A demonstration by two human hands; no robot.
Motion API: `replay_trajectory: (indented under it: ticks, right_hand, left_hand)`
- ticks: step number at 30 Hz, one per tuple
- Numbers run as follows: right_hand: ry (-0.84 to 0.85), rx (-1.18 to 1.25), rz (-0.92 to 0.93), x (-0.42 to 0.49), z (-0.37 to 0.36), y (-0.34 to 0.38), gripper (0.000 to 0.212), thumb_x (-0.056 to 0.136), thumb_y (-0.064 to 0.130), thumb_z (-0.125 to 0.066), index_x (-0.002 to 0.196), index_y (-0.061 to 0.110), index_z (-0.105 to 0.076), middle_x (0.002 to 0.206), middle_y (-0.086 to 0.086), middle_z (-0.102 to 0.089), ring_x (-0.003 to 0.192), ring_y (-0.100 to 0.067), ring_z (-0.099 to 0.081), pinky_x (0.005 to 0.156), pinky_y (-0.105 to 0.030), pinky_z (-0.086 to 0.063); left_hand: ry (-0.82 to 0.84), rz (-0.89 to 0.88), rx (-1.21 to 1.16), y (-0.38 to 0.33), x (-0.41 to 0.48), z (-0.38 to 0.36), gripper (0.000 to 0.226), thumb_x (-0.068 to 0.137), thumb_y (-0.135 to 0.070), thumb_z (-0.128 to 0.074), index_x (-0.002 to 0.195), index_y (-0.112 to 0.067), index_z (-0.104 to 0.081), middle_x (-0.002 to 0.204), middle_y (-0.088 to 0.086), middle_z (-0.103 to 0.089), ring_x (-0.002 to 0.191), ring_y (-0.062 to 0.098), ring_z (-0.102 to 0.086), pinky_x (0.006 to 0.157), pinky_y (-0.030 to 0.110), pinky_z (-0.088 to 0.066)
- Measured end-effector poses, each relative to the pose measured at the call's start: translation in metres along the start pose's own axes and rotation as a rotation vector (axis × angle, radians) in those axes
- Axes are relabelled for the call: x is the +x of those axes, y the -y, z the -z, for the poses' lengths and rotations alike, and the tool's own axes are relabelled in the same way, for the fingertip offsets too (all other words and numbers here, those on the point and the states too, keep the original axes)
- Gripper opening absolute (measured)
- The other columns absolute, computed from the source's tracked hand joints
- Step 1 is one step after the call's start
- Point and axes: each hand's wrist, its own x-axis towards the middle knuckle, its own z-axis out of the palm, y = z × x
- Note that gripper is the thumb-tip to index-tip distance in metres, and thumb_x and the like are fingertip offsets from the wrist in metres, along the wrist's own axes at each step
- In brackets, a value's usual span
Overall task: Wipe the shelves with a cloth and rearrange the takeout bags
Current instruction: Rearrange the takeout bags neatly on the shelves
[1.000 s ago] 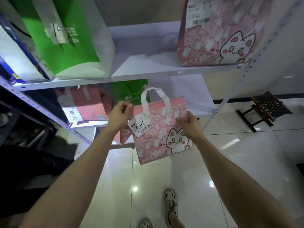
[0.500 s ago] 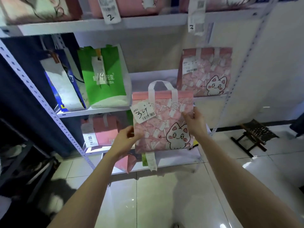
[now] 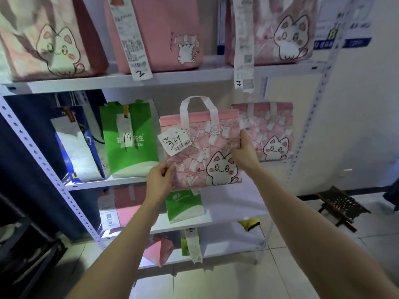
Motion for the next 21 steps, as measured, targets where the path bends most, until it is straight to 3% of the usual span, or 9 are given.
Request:
replay_trajectory:
  ticks: [3,5,7,9,11,15,17,19,21]
  right_hand:
    - [0.025,-0.020,0.000,0.026,-0.004,-0.012,0.059,0.092,-0.009,-0.041,0.145,0.017,-0.045,0.133,0.001,-0.066,0.114,-0.018,-0.067,0.072,-0.019,-0.056]
    - [0.045,-0.042,-0.029,0.041,-0.009,-0.019,0.061,0.094,-0.009,-0.044,0.149,0.017,-0.041,0.129,0.002,-0.063,0.106,-0.021,-0.069,0.067,-0.021,-0.055]
    - [0.064,-0.071,-0.058,0.055,-0.013,-0.027,0.058,0.096,-0.009,-0.048,0.146,0.021,-0.042,0.127,0.004,-0.061,0.095,-0.018,-0.068,0.057,-0.019,-0.050]
    - [0.081,-0.111,-0.035,0.066,-0.017,-0.038,0.049,0.097,-0.010,-0.049,0.127,0.029,-0.047,0.117,0.005,-0.064,0.089,-0.015,-0.066,0.054,-0.015,-0.046]
    - [0.093,-0.149,-0.040,0.075,-0.018,-0.048,0.047,0.098,-0.008,-0.048,0.122,0.032,-0.047,0.109,0.006,-0.064,0.088,-0.015,-0.066,0.051,-0.013,-0.044]
    - [0.091,-0.189,-0.069,0.089,-0.010,-0.063,0.048,0.103,0.003,-0.050,0.144,0.027,-0.042,0.121,-0.002,-0.069,0.091,-0.023,-0.067,0.061,-0.031,-0.051]
    - [0.116,-0.193,-0.080,0.095,-0.006,-0.067,0.063,0.098,-0.002,-0.057,0.150,0.025,-0.036,0.137,-0.007,-0.064,0.109,-0.032,-0.067,0.074,-0.038,-0.056]
    - [0.142,-0.231,-0.084,0.099,-0.004,-0.074,0.073,0.095,-0.004,-0.063,0.155,0.022,-0.031,0.148,-0.011,-0.056,0.122,-0.037,-0.063,0.078,-0.038,-0.054]
    - [0.154,-0.276,-0.079,0.101,-0.006,-0.080,0.068,0.096,-0.002,-0.062,0.153,0.021,-0.032,0.142,-0.015,-0.058,0.114,-0.037,-0.065,0.074,-0.040,-0.057]
  left_hand:
    - [-0.040,0.004,0.040,0.003,0.020,-0.011,0.023,0.108,-0.024,-0.066,0.087,-0.029,-0.072,0.069,-0.010,-0.073,0.055,0.002,-0.061,0.051,0.019,-0.049]
    - [-0.056,0.045,0.048,0.009,0.032,-0.018,0.016,0.108,-0.023,-0.066,0.095,-0.022,-0.077,0.075,-0.005,-0.075,0.068,0.019,-0.072,0.062,0.036,-0.062]
    - [-0.062,0.079,0.047,0.016,0.040,-0.026,0.016,0.108,-0.023,-0.065,0.100,-0.015,-0.077,0.079,0.004,-0.075,0.076,0.037,-0.074,0.070,0.049,-0.066]
    - [-0.073,0.088,0.060,0.021,0.044,-0.035,0.015,0.108,-0.023,-0.065,0.098,-0.019,-0.075,0.078,0.002,-0.074,0.069,0.032,-0.071,0.064,0.043,-0.063]
    - [-0.092,0.101,0.075,0.024,0.048,-0.045,0.016,0.109,-0.022,-0.064,0.096,-0.023,-0.073,0.076,-0.003,-0.072,0.064,0.021,-0.063,0.059,0.031,-0.052]
    - [-0.102,0.112,0.058,0.021,0.062,-0.062,0.017,0.110,-0.021,-0.062,0.096,-0.022,-0.072,0.073,-0.007,-0.068,0.061,0.010,-0.058,0.059,0.028,-0.048]
    - [-0.074,0.125,0.064,0.016,0.071,-0.069,0.016,0.111,-0.022,-0.060,0.100,-0.021,-0.073,0.078,-0.005,-0.070,0.066,0.014,-0.061,0.061,0.030,-0.050]
    - [-0.062,0.119,0.086,0.015,0.079,-0.074,0.016,0.112,-0.024,-0.059,0.108,-0.020,-0.073,0.084,-0.003,-0.073,0.072,0.017,-0.063,0.063,0.029,-0.048]
    - [-0.069,0.111,0.131,0.015,0.087,-0.079,0.017,0.112,-0.025,-0.057,0.113,-0.022,-0.073,0.086,-0.004,-0.073,0.072,0.015,-0.062,0.062,0.025,-0.046]
